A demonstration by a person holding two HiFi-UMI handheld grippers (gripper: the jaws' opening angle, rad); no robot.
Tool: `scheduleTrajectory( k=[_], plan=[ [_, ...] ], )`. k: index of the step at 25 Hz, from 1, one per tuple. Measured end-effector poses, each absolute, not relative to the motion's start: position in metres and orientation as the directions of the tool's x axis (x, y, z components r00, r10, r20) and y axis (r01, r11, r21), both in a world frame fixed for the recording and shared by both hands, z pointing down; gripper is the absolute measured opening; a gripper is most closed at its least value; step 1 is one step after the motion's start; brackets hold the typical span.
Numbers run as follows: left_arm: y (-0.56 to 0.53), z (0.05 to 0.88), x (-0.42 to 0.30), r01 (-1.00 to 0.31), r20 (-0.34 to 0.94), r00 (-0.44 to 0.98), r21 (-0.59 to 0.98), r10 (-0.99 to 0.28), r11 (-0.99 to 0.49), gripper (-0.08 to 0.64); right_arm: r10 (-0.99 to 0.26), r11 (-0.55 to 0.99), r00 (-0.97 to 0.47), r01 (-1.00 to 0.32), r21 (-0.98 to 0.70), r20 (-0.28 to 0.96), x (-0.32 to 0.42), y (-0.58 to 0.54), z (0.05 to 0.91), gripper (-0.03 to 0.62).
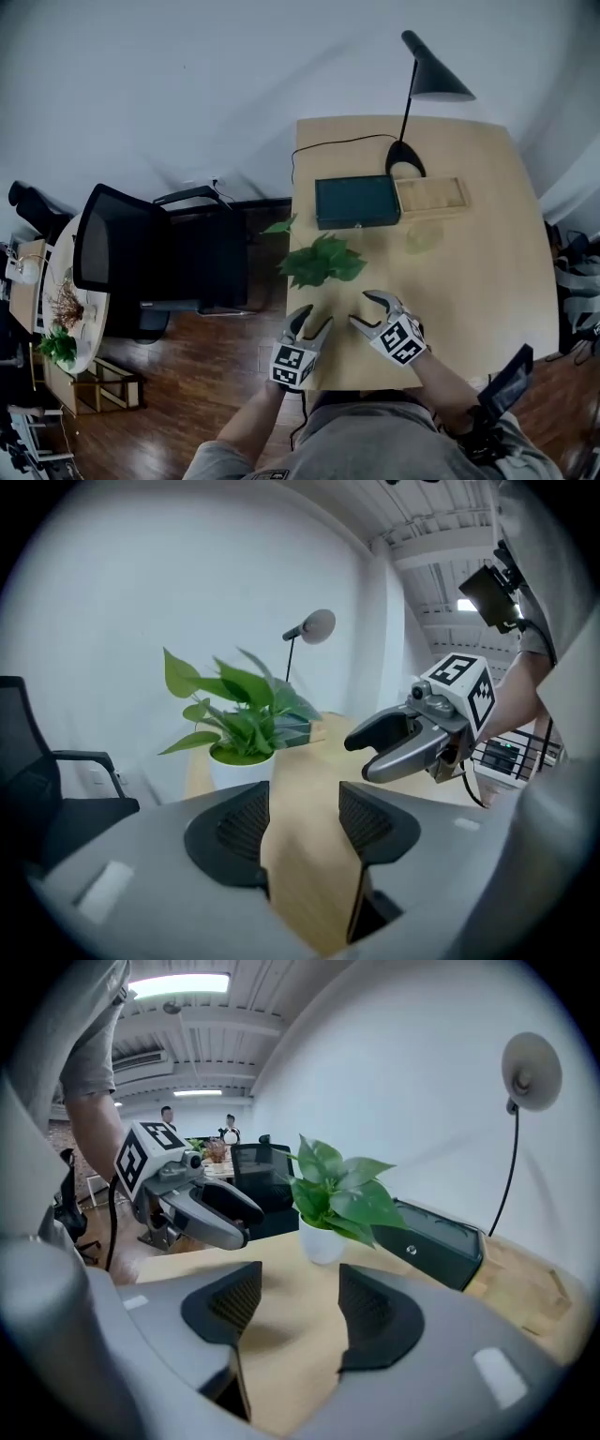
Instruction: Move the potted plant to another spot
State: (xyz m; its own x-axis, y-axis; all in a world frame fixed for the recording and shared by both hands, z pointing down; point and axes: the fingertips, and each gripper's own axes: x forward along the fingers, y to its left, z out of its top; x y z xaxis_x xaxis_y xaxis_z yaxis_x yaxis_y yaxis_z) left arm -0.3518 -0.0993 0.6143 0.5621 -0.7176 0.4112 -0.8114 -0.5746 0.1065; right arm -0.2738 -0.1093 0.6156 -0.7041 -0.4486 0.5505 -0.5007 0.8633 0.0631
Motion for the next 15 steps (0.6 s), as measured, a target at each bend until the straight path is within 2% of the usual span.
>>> scheduleTrajectory(
  k=[6,13,15],
  plan=[
    [-0.061,0.569,-0.289,-0.820,0.306,0.566,0.108,-0.766,-0.562,0.135,-0.450,0.879,-0.759,-0.471,0.080,0.471,-0.236,-0.067,0.578,0.168],
    [-0.010,0.546,-0.225,-0.828,0.271,0.560,0.137,-0.783,-0.544,0.002,-0.457,0.881,-0.790,-0.466,0.084,0.408,-0.183,-0.023,0.545,0.046],
    [0.002,0.543,-0.209,-0.830,0.262,0.558,0.146,-0.788,-0.539,0.002,-0.456,0.881,-0.796,-0.467,0.075,0.398,-0.167,-0.011,0.540,0.013]
  ],
)
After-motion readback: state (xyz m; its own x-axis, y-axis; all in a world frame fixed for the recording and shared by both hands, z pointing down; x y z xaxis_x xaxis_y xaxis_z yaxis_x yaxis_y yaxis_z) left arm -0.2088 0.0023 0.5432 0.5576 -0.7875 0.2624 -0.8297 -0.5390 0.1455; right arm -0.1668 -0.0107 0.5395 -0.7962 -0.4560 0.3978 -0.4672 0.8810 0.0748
